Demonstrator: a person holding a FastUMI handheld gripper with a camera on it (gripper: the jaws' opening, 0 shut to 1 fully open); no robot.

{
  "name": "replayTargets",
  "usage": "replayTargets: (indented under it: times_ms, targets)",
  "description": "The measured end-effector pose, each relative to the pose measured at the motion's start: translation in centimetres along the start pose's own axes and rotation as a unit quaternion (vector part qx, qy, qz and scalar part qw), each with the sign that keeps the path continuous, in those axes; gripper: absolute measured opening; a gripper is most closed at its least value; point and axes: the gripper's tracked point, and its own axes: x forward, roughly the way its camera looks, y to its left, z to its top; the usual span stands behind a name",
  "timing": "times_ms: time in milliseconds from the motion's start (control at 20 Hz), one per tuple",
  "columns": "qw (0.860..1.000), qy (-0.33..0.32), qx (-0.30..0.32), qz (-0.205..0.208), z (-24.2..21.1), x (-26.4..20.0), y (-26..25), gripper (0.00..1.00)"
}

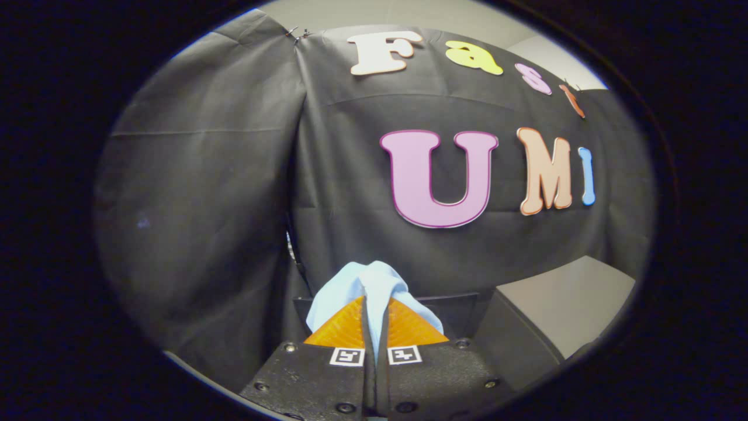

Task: Put the clothes into the washing machine and then close the washing machine lid.

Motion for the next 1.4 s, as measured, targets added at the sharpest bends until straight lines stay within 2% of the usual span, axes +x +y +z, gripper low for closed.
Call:
replayTargets:
  times_ms: [400, 750, 950, 1400]
  targets:
    - [0.999, 0.028, -0.005, -0.020, -6.2, 2.8, -0.4, 0.01]
    - [0.998, 0.056, 0.002, -0.031, -15.2, 4.2, -1.3, 0.01]
    - [0.995, 0.095, -0.007, -0.035, -20.0, 4.9, -1.6, 0.01]
    - [0.988, 0.147, 0.006, -0.038, -27.0, 5.2, -2.1, 0.01]
